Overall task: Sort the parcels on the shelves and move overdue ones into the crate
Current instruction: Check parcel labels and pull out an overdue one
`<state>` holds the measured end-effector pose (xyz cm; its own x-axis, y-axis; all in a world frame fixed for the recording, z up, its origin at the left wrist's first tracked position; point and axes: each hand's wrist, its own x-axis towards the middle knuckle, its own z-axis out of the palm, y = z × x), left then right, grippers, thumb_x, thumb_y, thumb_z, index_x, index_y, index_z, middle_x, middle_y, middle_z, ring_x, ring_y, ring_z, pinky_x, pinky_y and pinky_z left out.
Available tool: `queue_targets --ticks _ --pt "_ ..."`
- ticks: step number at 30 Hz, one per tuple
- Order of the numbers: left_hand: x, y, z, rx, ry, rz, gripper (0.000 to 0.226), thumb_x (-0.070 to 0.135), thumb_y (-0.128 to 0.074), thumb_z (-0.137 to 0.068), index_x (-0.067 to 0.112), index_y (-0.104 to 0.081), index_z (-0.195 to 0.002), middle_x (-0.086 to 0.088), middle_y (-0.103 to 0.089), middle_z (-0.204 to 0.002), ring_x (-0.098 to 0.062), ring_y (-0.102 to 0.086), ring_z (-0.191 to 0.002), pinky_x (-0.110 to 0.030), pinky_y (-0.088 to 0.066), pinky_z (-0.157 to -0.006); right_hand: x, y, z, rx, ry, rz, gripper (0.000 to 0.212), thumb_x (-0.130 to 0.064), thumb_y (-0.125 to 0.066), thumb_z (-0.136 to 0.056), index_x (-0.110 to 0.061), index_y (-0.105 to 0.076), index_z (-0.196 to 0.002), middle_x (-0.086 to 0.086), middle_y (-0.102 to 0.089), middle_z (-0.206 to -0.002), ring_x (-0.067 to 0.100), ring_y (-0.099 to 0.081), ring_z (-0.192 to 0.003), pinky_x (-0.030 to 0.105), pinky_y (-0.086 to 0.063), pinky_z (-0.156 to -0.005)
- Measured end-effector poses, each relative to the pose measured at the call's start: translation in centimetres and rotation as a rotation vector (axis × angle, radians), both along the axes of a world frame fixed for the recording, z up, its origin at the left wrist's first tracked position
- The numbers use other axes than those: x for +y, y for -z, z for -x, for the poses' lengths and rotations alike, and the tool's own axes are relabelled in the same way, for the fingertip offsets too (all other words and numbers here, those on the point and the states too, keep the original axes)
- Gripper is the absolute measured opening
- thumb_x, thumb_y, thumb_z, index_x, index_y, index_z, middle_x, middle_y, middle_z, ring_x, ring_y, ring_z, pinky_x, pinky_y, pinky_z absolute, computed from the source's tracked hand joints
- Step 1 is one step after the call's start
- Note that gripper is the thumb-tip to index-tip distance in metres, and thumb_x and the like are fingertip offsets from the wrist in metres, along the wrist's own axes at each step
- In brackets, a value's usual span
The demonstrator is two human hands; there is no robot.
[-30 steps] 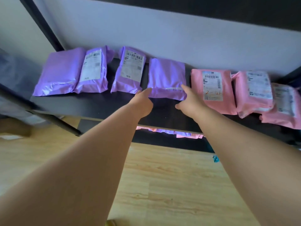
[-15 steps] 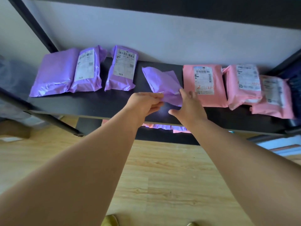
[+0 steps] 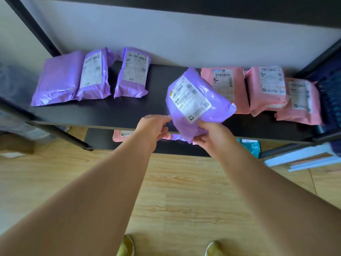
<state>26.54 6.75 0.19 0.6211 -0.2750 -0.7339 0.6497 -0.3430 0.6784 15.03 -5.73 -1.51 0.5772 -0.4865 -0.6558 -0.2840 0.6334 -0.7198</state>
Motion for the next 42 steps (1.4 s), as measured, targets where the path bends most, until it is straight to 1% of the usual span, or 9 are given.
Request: queue_targets --ticks 5,8,12,17,25,34,37,40,42 --pt "0.6 1.7 0.0 0.055 0.002 0.047 0.034 0.038 -0.076 -0.082 0.009 -0.07 -0.099 -0.007 -0.065 -0.089 -0.018 -0.065 -0.076 -0.03 -0.058 -0.085 1.2 0.0 1.4 -0.169 0.103 -0.375 0.021 0.004 -0.05 -0.094 -0.004 -0.066 -0.105 0.014 -0.073 -0.097 0.029 -0.072 -0.09 0.044 -0.06 -0.078" --pt "0.7 1.9 -0.2 0.134 0.005 0.195 0.045 0.037 -0.081 -0.077 0.005 -0.071 -0.108 -0.006 -0.072 -0.095 -0.02 -0.068 -0.082 -0.033 -0.057 -0.084 1.7 0.5 1.7 -0.169 0.129 -0.463 0.025 0.001 -0.053 -0.093 -0.002 -0.063 -0.116 0.016 -0.071 -0.108 0.03 -0.068 -0.105 0.045 -0.059 -0.084" --pt "0.3 2.1 0.1 0.121 -0.006 0.236 0.041 0.016 -0.082 -0.077 0.003 -0.068 -0.113 -0.008 -0.076 -0.1 -0.021 -0.073 -0.088 -0.032 -0.059 -0.079 2.4 1.1 2.1 -0.096 0.053 -0.436 0.022 -0.004 -0.057 -0.093 -0.008 -0.062 -0.115 0.013 -0.068 -0.121 0.028 -0.062 -0.116 0.044 -0.047 -0.1" --pt "0.8 2.1 -0.9 0.078 -0.046 0.2 0.037 0.008 -0.082 -0.076 0.003 -0.07 -0.11 -0.01 -0.076 -0.1 -0.026 -0.074 -0.091 -0.035 -0.06 -0.081 0.8 0.9 2.6 -0.073 0.22 -0.406 0.035 -0.009 -0.069 -0.088 -0.01 -0.059 -0.122 0.015 -0.072 -0.114 0.031 -0.065 -0.111 0.046 -0.055 -0.087" --pt "1.1 2.4 -1.2 0.033 0.037 0.154 0.031 0.012 -0.079 -0.079 0.007 -0.071 -0.109 -0.009 -0.075 -0.103 -0.027 -0.072 -0.097 -0.04 -0.057 -0.09 0.3 0.9 2.3 0.053 -0.014 -0.272 0.03 0.001 -0.066 -0.087 -0.011 -0.062 -0.114 0.01 -0.077 -0.097 0.026 -0.075 -0.085 0.038 -0.062 -0.069" --pt "0.8 2.6 -0.4 0.014 0.304 -0.041 0.022 0.038 -0.063 -0.093 0.027 -0.059 -0.112 -0.002 -0.066 -0.109 -0.02 -0.063 -0.086 -0.037 -0.06 -0.08 0.4 2.4 0.0 0.039 0.185 -0.262 0.031 0.015 -0.051 -0.091 -0.003 -0.059 -0.115 0.013 -0.068 -0.112 0.029 -0.069 -0.092 0.035 -0.062 -0.06" --pt "0.6 3.2 -1.1 -0.012 0.194 -0.02 0.023 0.026 -0.065 -0.093 0.02 -0.059 -0.114 -0.009 -0.067 -0.11 -0.023 -0.066 -0.083 -0.036 -0.06 -0.08 -0.1 2.5 -1.5 0.059 0.217 -0.236 0.029 0.011 -0.05 -0.094 0.004 -0.056 -0.122 0.018 -0.067 -0.108 0.03 -0.069 -0.086 0.032 -0.062 -0.058" --pt "0.1 3.4 -2.2 -0.007 0.058 0.036 0.045 0.016 -0.071 -0.089 0.009 -0.056 -0.131 -0.013 -0.07 -0.102 -0.027 -0.072 -0.089 -0.038 -0.059 -0.086 -0.7 1.9 -3.6 0.104 0.211 -0.171 0.028 0.007 -0.048 -0.096 0.007 -0.053 -0.124 0.022 -0.064 -0.111 0.032 -0.066 -0.082 0.033 -0.061 -0.056" --pt "-0.2 3.0 -2.8 -0.012 0.019 0.081 0.049 0.011 -0.069 -0.089 0.007 -0.052 -0.135 -0.011 -0.068 -0.096 -0.027 -0.071 -0.098 -0.036 -0.057 -0.091 -1.2 1.1 -5.1 0.106 0.227 -0.149 0.022 0.005 -0.046 -0.097 0.004 -0.053 -0.118 0.02 -0.064 -0.104 0.032 -0.065 -0.08 0.036 -0.062 -0.066"
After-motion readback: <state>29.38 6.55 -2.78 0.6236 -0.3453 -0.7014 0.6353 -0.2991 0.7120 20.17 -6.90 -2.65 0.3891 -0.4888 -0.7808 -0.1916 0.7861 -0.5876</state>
